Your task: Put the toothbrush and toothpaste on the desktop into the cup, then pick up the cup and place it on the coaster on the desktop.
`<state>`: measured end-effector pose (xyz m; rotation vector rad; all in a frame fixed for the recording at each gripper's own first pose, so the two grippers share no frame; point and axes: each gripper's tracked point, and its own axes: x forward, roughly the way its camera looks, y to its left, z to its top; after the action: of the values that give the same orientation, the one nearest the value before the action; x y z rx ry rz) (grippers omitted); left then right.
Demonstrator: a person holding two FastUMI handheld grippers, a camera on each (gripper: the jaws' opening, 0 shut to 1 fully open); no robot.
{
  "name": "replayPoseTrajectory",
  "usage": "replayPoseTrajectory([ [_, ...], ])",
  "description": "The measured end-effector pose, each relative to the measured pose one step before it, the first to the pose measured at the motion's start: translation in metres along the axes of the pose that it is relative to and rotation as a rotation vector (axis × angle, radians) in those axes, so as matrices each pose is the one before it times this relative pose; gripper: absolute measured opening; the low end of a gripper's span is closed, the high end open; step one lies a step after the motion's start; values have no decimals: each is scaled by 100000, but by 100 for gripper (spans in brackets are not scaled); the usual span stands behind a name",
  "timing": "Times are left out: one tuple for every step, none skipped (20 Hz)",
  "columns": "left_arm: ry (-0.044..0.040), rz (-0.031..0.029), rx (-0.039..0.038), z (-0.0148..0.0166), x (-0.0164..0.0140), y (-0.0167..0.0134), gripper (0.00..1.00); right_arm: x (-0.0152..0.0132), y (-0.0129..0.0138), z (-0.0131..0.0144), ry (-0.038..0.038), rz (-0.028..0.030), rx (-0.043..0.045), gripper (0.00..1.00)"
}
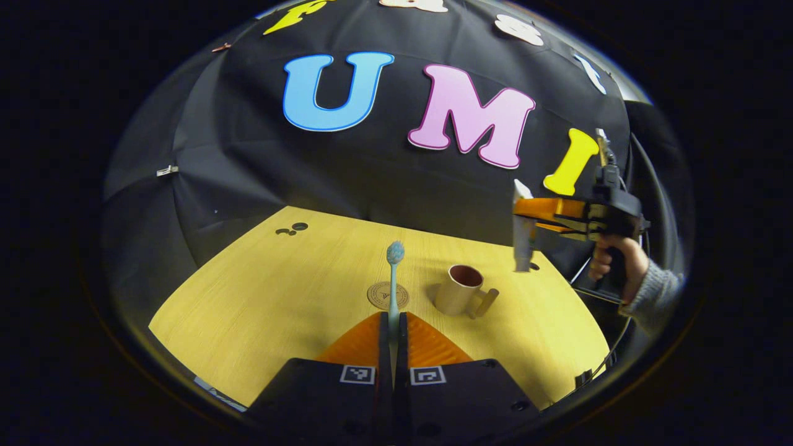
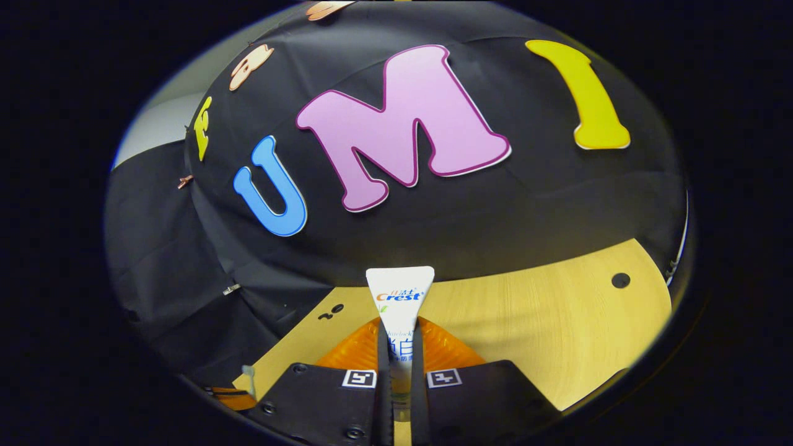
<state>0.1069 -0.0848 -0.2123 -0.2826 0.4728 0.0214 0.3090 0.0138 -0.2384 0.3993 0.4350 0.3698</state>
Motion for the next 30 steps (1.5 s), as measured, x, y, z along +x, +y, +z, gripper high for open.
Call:
replayPoseTrajectory([
  [-520,360,-1399,73,-338,-97,6,1317,237,-295,-819,770,-208,14],
  [-432,726,-1218,-180,-239,-35,6,1326,-43,-573,-412,402,-794,15],
  [-579,1281,-772,-98,-169,75,6,1222,-166,-747,395,-159,-1150,14],
  [-166,993,-840,-114,-35,-11,6,1071,-175,-958,537,93,-1863,14],
  [-51,812,-682,43,-128,12,6,867,-232,-1117,1091,148,-2239,14],
  [-219,907,-640,-186,-64,-97,6,619,-209,-1089,1509,55,-2377,15],
  [-585,703,-413,-8,21,-69,6,536,-25,-951,1487,327,-2146,14],
  [-480,850,-126,114,85,26,6,357,17,-914,1619,324,-2193,15],
  [-154,506,-113,161,211,-75,6,267,-91,-803,1071,-26,-2211,14],
  [-85,402,-131,-242,94,-67,6,223,-55,-757,1382,-41,-1807,15],
  [-59,8,-136,-27,91,-151,6,118,-210,-765,1011,-221,-1349,15],
  [67,149,-43,-212,182,-123,6,48,-135,-548,605,-313,-640,15],
  [-125,-56,47,68,139,-20,6,242,-184,-698,1062,-792,-520,14],
  [-306,390,156,-15,163,0,6,141,-148,-716,1190,-317,-595,15],
  [-189,209,69,6,27,39,6,-24,-164,-745,1493,-411,-634,15],
  [-41,234,-35,-132,227,14,6,-103,123,111,-2024,561,-163,15],
  [200,28,-94,-145,84,-48,6,2,-271,-67,-194,-1189,-1093,14],
  [27,-128,-118,-53,123,-37,6,-157,148,-12,-96,-100,-375,15],
  [114,-248,-147,-74,152,-121,6,118,-4,-96,639,-115,65,17],
  [-69,-8,-25,40,74,-58,6,13,74,-273,1235,269,489,18],
  [79,-241,22,21,57,-55,6,-189,57,-265,936,440,414,20],
  [54,-44,26,34,216,-123,6,-362,-111,-594,1784,64,558,19],
  [62,-223,-53,-12,93,-92,6,-362,-126,-851,2341,-542,684,23],
  [-74,-411,-70,137,19,-114,6,-153,-514,-882,2647,-1381,43,24],
  [-158,-399,-24,75,67,-236,6,80,-139,-510,797,-191,943,27],
  [142,-440,-11,73,88,-177,6,-425,116,294,229,648,2337,28],
  [-138,-447,-252,64,170,-142,6,-66,94,367,-596,333,2451,27],
  [-373,-640,-795,203,250,-259,6,-506,65,557,-817,-101,2169,18],
  [-805,-972,-1500,363,162,-432,6,-333,-105,430,-697,-543,1648,24],
  [-1510,-1091,-2256,609,361,-518,6,-633,25,371,-198,-37,1561,36],
])
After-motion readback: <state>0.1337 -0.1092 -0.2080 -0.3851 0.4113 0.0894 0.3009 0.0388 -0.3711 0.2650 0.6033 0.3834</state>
